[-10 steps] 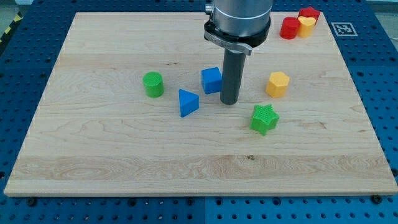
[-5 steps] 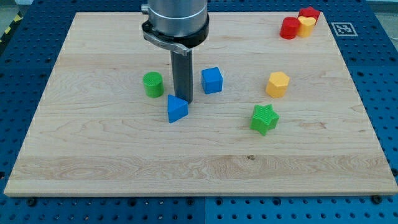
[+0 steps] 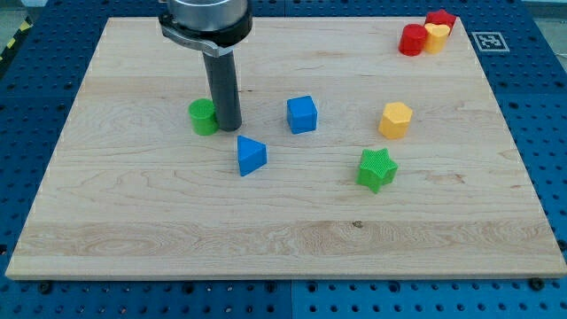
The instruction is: Move the blue triangle and the green circle in a diagonal line
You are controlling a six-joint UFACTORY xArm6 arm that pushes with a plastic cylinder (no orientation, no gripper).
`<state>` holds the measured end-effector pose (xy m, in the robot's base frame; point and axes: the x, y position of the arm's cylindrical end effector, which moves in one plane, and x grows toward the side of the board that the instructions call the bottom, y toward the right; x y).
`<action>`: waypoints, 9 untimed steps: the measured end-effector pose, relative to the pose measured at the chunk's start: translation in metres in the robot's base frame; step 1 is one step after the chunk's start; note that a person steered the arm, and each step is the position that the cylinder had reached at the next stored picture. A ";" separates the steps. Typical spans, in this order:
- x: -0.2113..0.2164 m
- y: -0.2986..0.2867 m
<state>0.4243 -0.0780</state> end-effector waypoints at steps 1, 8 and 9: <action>-0.037 0.007; -0.137 0.402; -0.193 0.413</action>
<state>0.2309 0.3346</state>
